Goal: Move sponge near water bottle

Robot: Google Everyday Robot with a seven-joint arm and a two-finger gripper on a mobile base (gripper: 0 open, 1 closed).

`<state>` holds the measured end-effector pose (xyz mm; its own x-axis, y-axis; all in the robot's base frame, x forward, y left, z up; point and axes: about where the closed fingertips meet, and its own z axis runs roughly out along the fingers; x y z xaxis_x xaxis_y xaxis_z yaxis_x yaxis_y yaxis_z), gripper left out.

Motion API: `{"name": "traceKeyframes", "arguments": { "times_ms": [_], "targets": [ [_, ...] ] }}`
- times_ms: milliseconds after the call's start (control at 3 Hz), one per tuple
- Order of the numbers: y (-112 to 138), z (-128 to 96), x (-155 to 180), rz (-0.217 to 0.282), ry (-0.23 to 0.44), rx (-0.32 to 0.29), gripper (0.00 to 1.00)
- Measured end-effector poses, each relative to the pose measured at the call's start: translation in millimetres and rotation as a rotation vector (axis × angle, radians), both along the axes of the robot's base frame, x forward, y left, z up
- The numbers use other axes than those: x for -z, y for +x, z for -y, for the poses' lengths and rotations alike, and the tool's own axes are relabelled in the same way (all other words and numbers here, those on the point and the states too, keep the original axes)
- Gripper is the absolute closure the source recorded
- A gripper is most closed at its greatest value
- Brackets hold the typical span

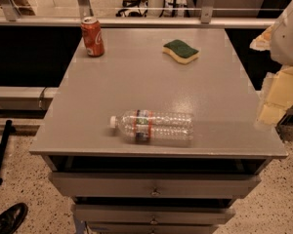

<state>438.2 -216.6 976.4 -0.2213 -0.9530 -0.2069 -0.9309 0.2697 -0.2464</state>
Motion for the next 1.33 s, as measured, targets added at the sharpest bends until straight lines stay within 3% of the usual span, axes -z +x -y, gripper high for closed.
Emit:
{"name": "traceKeyframes", "arguments": {
  "times_ms": [333, 667, 1333],
  "targets": [
    [0, 0, 0, 0.0, 0.0, 0.0, 0.0],
    [42, -6, 10, 0.072, 0.069, 0.028, 0.0],
    [156, -20, 18, 0.23, 0.254, 0.082, 0.0]
  ]
}}
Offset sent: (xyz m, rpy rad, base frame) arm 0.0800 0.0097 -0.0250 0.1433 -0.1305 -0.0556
